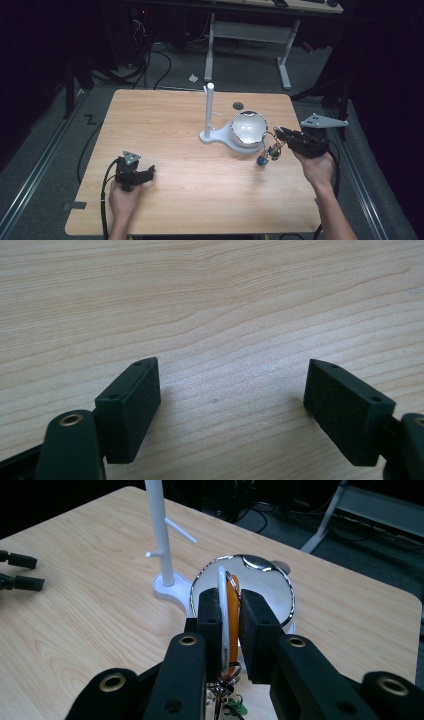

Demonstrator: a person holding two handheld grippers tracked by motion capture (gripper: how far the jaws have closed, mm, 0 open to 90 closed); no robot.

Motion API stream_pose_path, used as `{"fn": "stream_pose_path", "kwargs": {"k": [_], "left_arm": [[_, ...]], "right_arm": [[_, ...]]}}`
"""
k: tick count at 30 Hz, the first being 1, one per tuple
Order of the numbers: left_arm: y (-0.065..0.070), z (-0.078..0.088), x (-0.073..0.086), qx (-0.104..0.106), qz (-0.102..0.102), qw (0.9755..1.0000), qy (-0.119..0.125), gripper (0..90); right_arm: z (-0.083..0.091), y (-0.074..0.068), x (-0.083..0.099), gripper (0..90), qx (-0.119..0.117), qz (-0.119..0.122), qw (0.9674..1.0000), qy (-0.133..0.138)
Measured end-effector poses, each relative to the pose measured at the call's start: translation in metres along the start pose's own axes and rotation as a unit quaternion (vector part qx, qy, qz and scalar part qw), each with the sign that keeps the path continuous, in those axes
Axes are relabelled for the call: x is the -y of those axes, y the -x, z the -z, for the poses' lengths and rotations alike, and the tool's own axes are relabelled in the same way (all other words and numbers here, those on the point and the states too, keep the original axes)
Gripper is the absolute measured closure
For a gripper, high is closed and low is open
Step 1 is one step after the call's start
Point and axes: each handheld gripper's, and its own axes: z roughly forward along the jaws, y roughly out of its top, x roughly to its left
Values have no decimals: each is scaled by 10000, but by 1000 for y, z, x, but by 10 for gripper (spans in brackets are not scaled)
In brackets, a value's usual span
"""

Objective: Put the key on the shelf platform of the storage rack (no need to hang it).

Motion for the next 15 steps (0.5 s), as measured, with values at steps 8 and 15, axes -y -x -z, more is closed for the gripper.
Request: {"fn": "stream_pose_path", "kwargs": {"k": [8,15], "left_arm": [[0,0,0,4,4,10000,-2,231],[0,0,0,8,8,10000,0,231]], "right_arm": [[-1,3,-20,808,-88,35,9997,-204],[1,5,-41,808,-180,115,9994,-287]]}}
